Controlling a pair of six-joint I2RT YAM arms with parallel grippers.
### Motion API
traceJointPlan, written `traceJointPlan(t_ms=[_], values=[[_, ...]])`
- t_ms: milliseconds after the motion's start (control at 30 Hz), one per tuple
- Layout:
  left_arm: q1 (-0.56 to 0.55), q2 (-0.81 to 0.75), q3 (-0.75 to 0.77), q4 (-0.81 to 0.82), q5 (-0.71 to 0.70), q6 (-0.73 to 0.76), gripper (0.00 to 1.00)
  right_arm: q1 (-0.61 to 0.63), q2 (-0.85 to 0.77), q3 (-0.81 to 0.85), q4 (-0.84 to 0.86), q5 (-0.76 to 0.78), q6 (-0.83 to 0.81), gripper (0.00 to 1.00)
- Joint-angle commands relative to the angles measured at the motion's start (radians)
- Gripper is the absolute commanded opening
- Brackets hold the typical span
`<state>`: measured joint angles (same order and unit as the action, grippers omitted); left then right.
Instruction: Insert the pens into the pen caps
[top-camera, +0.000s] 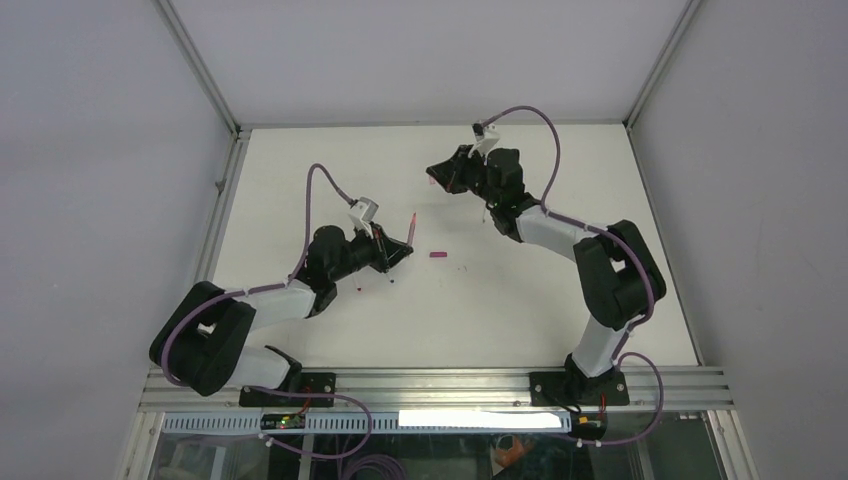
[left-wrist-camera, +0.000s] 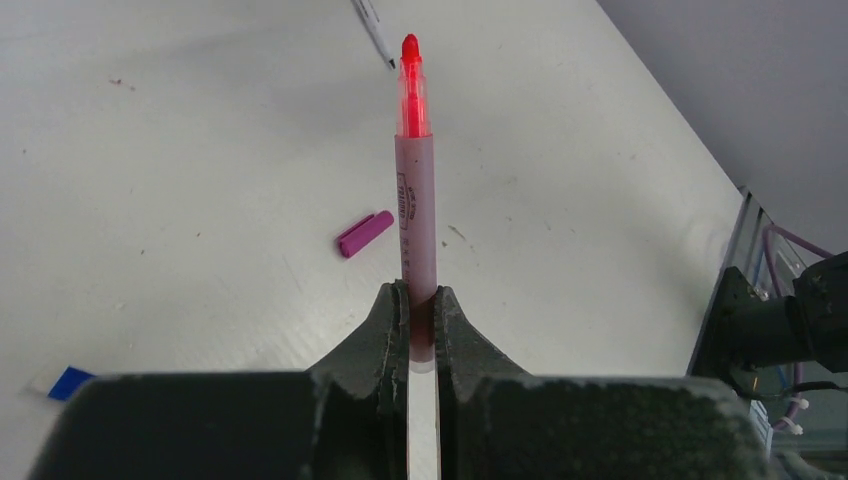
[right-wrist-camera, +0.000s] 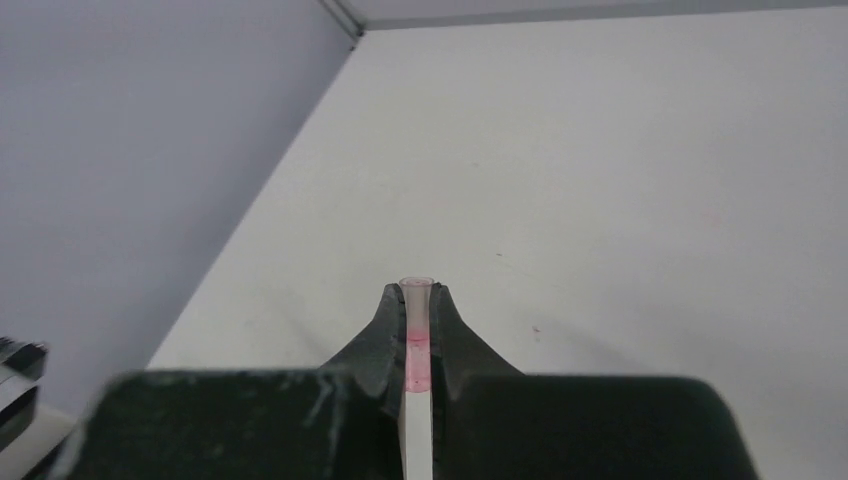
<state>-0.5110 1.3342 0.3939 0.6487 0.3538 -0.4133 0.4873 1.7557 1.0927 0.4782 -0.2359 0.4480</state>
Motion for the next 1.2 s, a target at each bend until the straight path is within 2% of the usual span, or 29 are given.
traceJointPlan(t_ms=[0,167,500,1167], values=[[-0.007,0.058,0.057,0.243,0.077,-0.045,0.0,0.028,-0.045,-0.056,0.29,-0.094,0.148,0.0],[-0.008,0.094,0.075,0.325,0.08,-0.081,0.0,0.064,-0.071,-0.086,0.335,-0.114,0.189,0.0],[-0.009,0.121,0.077,0.374,0.073,-0.107,0.0,0.094,-0.135,-0.117,0.333,-0.134,0.19,0.0],[-0.008,0.074,0.056,0.378,0.049,-0.097,0.0,0.1,-0.149,-0.157,0.315,-0.124,0.149,0.0]])
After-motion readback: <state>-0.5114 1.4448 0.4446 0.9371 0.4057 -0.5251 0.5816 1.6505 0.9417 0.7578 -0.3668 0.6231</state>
